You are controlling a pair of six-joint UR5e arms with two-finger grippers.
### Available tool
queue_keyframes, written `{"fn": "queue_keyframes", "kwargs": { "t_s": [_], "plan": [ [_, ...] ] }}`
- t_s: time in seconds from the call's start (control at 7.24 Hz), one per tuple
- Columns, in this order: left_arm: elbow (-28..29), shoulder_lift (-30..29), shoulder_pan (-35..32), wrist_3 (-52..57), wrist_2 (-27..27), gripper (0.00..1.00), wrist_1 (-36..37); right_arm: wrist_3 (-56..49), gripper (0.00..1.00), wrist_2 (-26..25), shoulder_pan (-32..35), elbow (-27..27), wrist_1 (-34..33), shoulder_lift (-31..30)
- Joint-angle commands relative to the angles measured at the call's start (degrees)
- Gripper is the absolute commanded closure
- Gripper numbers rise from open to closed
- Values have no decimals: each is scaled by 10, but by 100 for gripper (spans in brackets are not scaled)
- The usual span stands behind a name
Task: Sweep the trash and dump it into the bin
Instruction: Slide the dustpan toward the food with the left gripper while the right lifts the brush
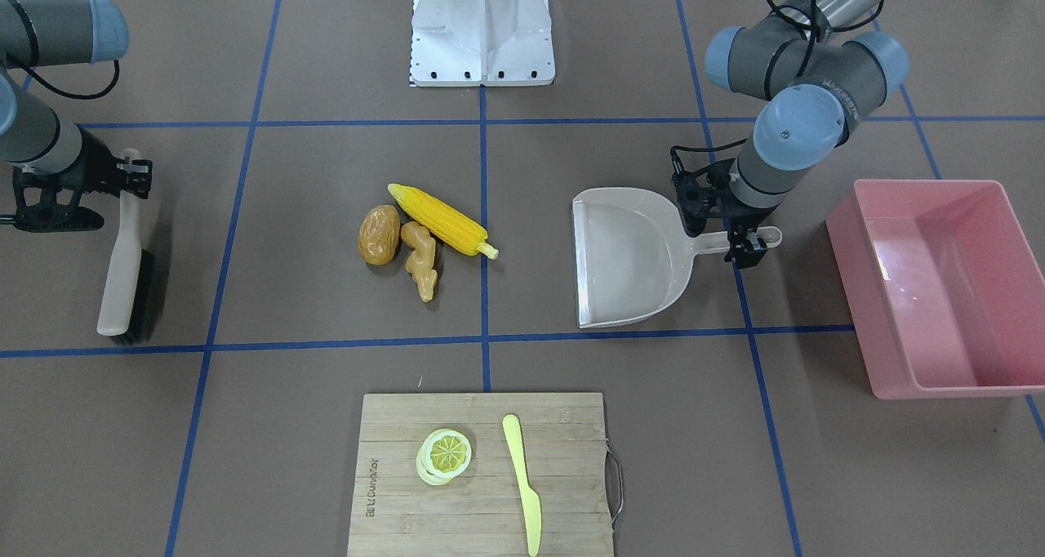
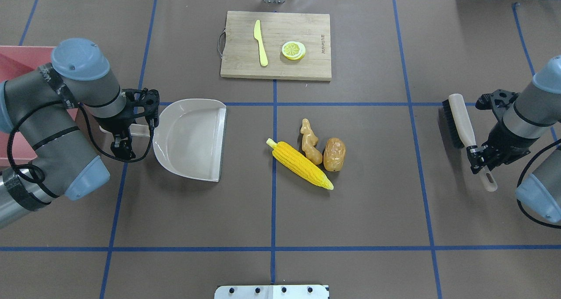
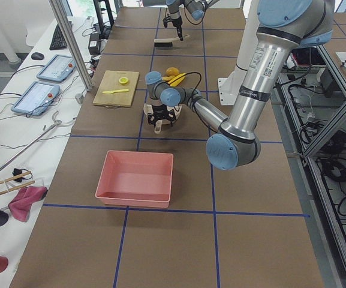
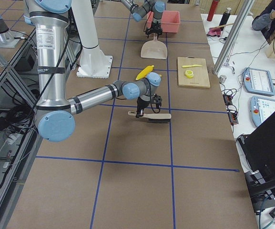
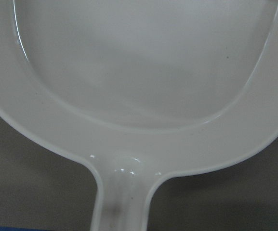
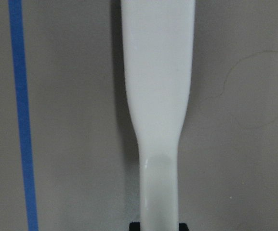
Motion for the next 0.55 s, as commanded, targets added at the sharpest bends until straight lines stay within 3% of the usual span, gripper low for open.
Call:
{"fn": "queue_keyframes", "kwargs": {
  "t_s": [0.0,0.14,0.41],
  "plan": [
    [2,4,0,-1,3,81,-2,-4,100,-5,14,23,1,3],
    [2,3,0,0,1,100,-1,-4,100,-8,18,41,3,1],
    [-1,-3,1,-1,-2,100,4,-2,100,-4,23,67,2,-7]
  ]
}}
